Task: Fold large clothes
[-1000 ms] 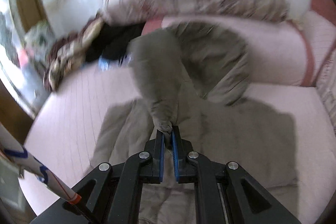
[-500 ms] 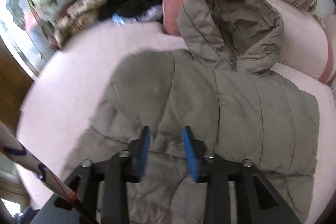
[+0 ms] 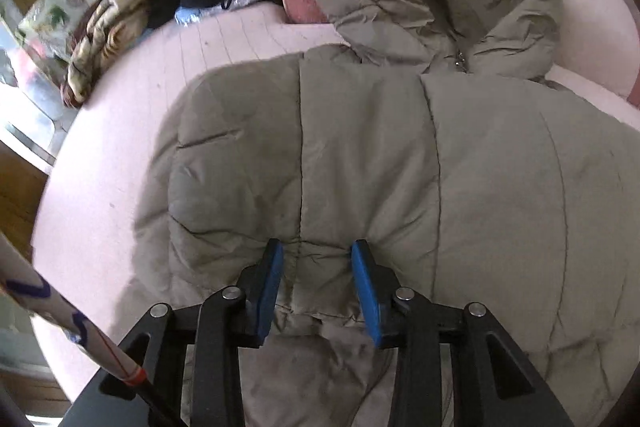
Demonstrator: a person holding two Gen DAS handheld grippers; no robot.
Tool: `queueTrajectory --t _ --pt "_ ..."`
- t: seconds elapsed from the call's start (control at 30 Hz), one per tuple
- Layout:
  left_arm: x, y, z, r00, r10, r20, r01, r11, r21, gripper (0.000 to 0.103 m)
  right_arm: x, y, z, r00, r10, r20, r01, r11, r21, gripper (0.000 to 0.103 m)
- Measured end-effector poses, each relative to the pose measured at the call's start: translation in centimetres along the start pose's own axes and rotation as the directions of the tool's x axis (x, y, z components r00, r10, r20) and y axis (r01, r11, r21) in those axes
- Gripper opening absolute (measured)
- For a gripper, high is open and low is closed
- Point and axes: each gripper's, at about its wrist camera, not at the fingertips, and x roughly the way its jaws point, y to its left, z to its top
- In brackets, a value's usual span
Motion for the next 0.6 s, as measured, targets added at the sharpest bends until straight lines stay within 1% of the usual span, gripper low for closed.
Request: queueTrajectory --t 0.03,0.1,0.17,0.2,0.23,0.3,0.4,0.43,0.47,0.53,0.6 --pt "-0.1 0.0 0.0 1.000 -0.001 -0.001 0.001 1.000 0.001 0.058 -0.7 -0.2 0.1 1.000 0.007 0.003 -0.007 1.000 0.011 0.039" --pt "-0.4 0.0 0.1 1.000 0.000 0.010 0.000 1.000 0.004 0.058 -3.2 -0.8 -0.2 0.999 0.033 0.035 -0.034 0.999 0.040 0.039" --pt "-0.6 0.0 0.2 1.000 0.002 0.017 -0.002 1.000 0.013 0.059 -6.7 -2.3 -1.5 0.996 0.047 0.073 -0.051 0.998 0.047 0.040" --pt "-0.4 0.1 0.3 1.000 -0.006 0.008 0.006 1.000 0.013 0.059 -8.2 -3.2 -2.5 0.996 0.040 0.083 -0.044 0.998 0.045 0.044" --pt "-0.1 0.5 0.5 1.000 -0.023 -0.009 0.023 1.000 0.007 0.059 -9.9 -4.6 -4.1 0.996 0.021 0.090 -0.025 0.999 0.042 0.049" --pt "0.5 1.0 0.7 0.999 -0.043 -0.032 0.043 0.999 -0.002 0.059 -12.6 -7.5 -7.1 0.995 -0.020 0.097 0.016 0.999 0.043 0.053" --pt "1.2 1.5 0.8 0.997 -0.062 -0.047 0.063 0.998 0.010 0.060 -16.3 -13.3 -12.9 0.990 -0.119 0.074 0.112 0.989 0.094 0.054" --pt "1.6 1.6 0.8 0.996 -0.068 -0.056 0.069 0.997 0.021 0.060 -17.3 -15.1 -14.7 0.987 -0.150 0.063 0.142 0.983 0.116 0.059" --pt "2.1 1.6 0.8 0.994 -0.080 -0.071 0.082 0.996 0.031 0.060 -18.4 -17.5 -17.2 0.980 -0.194 0.044 0.186 0.972 0.145 0.063" --pt "2.8 1.8 0.6 0.990 -0.105 -0.091 0.108 0.994 0.032 0.060 -20.1 -21.0 -21.4 0.968 -0.252 0.013 0.245 0.951 0.186 0.076" --pt "3.5 2.0 0.5 0.985 -0.130 -0.111 0.134 0.991 0.030 0.061 -21.0 -23.6 -24.9 0.962 -0.272 -0.026 0.271 0.936 0.223 0.078"
